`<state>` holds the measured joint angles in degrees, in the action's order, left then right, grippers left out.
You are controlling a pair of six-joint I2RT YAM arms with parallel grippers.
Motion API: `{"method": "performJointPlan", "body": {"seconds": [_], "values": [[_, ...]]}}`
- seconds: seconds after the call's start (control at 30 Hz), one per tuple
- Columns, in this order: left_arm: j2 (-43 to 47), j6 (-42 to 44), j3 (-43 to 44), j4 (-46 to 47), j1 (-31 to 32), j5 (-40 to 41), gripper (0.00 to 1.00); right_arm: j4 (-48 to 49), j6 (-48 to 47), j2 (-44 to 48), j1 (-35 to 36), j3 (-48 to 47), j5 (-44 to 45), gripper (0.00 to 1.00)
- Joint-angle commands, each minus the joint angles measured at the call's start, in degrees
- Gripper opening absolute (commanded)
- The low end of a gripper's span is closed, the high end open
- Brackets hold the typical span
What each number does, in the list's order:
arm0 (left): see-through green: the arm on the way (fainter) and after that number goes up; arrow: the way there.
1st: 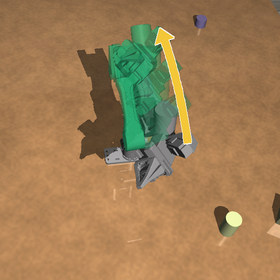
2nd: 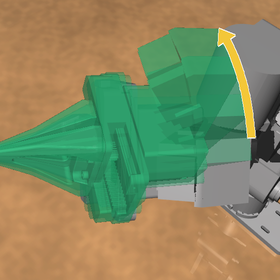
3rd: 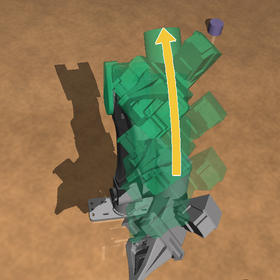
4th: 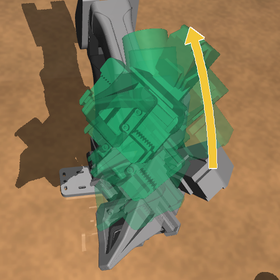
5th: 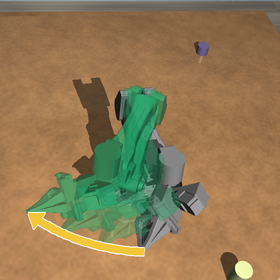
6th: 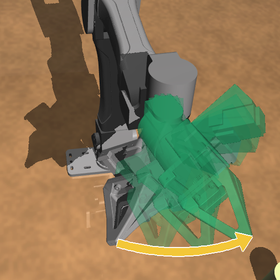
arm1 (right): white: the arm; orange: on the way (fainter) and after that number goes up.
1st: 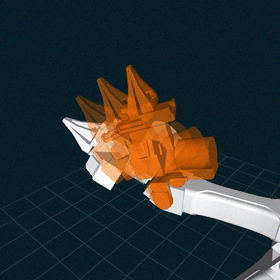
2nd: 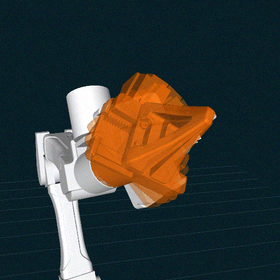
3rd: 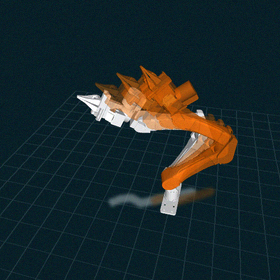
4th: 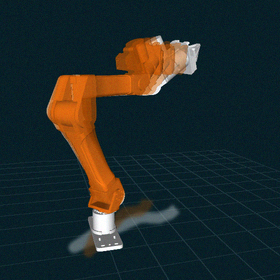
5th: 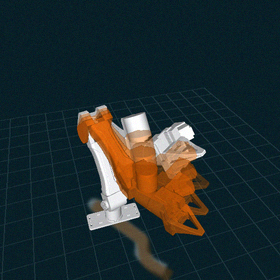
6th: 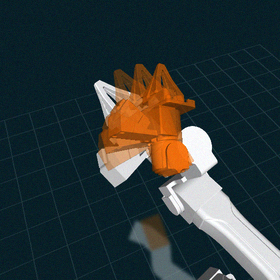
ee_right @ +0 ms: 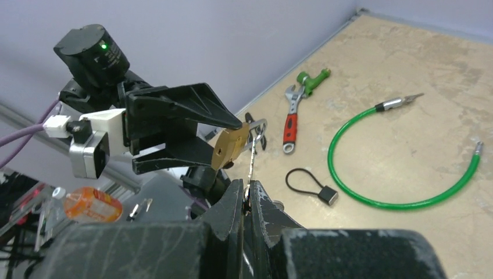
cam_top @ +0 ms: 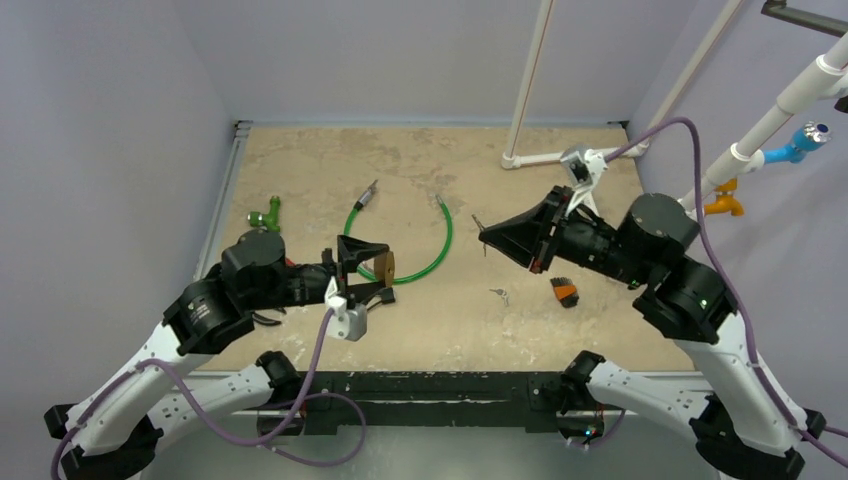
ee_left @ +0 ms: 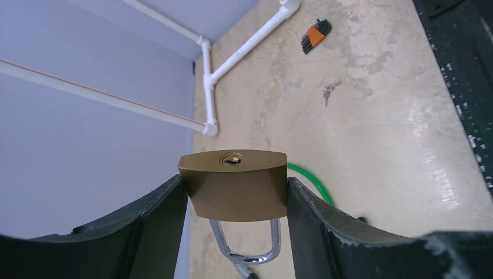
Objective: Unlock with the key
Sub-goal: Pick up the lock from the center of the board, then unlock the lock.
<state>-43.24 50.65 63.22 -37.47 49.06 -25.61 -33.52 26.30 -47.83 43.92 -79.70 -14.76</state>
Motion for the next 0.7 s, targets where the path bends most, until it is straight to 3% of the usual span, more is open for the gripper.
{"method": "performJointPlan", "body": {"seconds": [0.0,0.43,0.67], "values": [[2.60,14.15,-2.68,11.32,1.08,2.29,0.00,-3.23,-4.01,-5.86,-0.11,-3.61,-5.62,0.00],[3.93,24.89,-4.44,13.80,1.39,8.96,0.00,-5.17,-8.49,-15.72,0.45,-7.07,-13.35,0.00],[3.83,33.11,-8.44,17.74,0.55,16.13,0.00,-10.18,-13.56,-22.55,5.97,-11.84,-11.11,0.00]]}}
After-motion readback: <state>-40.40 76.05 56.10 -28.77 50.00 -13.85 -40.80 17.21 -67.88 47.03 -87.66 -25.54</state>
